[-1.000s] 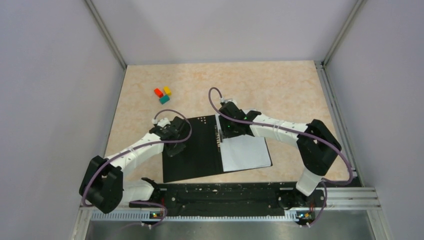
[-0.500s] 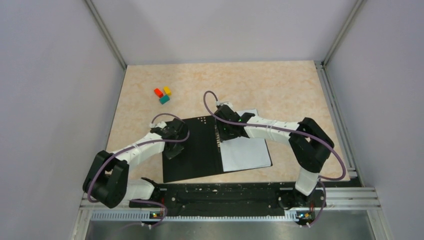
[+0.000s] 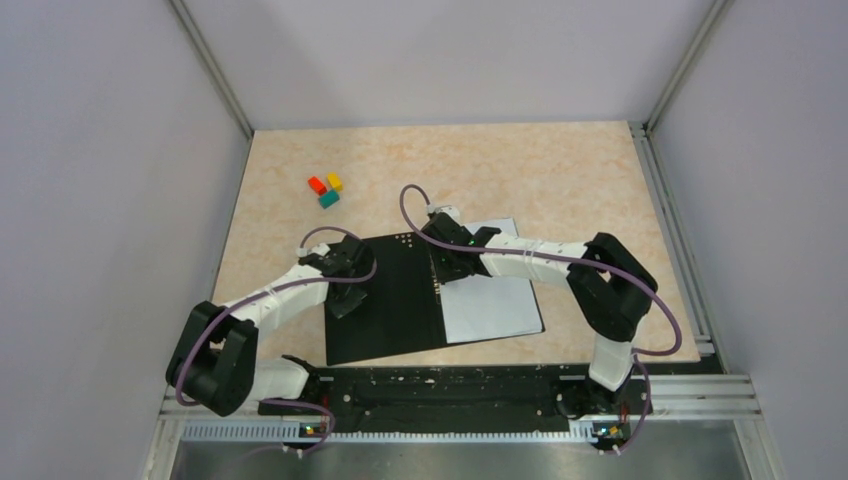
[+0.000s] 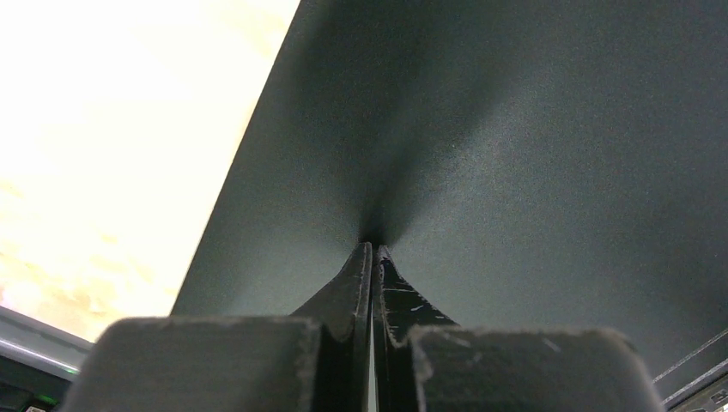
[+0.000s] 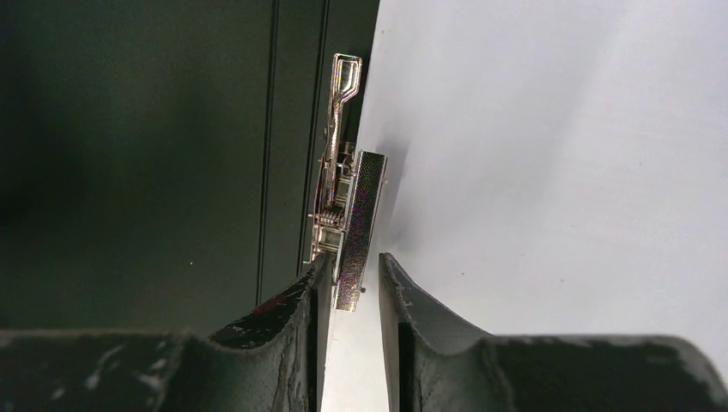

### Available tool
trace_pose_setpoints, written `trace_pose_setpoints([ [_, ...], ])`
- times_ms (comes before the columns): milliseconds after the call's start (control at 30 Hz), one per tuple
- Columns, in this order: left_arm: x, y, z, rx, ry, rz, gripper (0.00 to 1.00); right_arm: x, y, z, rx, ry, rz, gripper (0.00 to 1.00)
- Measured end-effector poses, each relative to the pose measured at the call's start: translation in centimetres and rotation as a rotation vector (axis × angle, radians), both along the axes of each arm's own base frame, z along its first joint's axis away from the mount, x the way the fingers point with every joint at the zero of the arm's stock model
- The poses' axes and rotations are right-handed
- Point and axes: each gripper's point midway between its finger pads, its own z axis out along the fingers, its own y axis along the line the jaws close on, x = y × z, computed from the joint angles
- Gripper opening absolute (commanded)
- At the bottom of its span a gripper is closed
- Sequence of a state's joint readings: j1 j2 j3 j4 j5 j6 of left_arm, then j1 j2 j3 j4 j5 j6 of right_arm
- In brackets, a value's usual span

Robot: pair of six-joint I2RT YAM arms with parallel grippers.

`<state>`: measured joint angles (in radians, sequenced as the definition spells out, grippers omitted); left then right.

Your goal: Put the files into the folder

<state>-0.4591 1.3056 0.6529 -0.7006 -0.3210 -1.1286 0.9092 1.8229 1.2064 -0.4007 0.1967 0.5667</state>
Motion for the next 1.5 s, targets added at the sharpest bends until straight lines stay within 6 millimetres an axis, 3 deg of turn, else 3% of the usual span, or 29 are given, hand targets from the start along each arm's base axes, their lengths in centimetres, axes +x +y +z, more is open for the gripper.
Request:
trace_pose_setpoints([
  [133,0.0,0.0,0.0,-0.003,0.001,0.005,0.01,0.0,-0.1,-0.1,-0.006,0.001,-0.005,0.18],
  [467,0.0,0.0,0.0,-0.012,0.009,0.025,0.01,-0.3,0.0,-0.1,-0.012,-0.002,0.0,0.12],
  [1000,0.1,-0.2,-0.1,-0.026,0.018,0.063,0.0,-1.9,-0.5,-1.0,-0.015,0.019,0.0,0.1],
  [1500,0.2,-0.3,-0.1,-0.036,0.022,0.077,0.0,-2.0,-0.6,-1.5,-0.007,0.02,-0.007,0.1],
])
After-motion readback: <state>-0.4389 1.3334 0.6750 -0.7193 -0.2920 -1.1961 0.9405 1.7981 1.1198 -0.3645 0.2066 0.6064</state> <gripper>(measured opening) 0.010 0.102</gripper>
